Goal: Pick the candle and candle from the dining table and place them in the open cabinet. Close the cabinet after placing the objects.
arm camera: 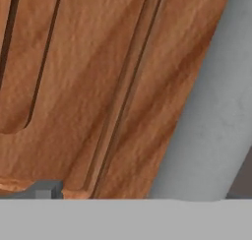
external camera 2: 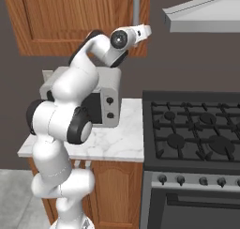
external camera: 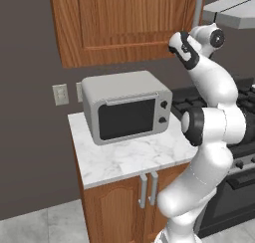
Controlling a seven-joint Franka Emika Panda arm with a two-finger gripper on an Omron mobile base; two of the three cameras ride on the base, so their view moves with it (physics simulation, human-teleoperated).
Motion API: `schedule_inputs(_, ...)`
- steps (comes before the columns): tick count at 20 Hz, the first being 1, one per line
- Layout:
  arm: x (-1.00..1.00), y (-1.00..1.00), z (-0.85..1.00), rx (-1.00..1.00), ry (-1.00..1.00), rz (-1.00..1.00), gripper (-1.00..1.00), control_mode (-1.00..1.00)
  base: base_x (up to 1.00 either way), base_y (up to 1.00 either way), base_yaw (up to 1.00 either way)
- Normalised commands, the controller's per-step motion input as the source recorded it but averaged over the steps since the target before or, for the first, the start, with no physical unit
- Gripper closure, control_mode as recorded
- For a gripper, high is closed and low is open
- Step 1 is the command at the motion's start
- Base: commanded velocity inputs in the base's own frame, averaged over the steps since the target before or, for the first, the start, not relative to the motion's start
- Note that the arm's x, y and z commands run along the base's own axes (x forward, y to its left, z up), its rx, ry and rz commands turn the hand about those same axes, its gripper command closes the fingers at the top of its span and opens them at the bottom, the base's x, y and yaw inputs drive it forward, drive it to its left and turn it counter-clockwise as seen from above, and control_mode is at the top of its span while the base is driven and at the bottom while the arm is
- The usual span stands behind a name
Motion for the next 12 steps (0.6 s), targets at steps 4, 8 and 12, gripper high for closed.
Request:
schedule_inputs(4,0.91,0.00,0.00,0.07,0.03,0.00,-1.00,-1.00,0.00,0.00,0.00)
schedule_inputs(8,0.83,0.00,0.00,0.06,0.02,0.00,-1.00,-1.00,0.00,0.00,0.00)
schedule_inputs(12,0.82,0.00,0.00,0.04,0.02,0.00,-1.00,-1.00,0.00,0.00,0.00)
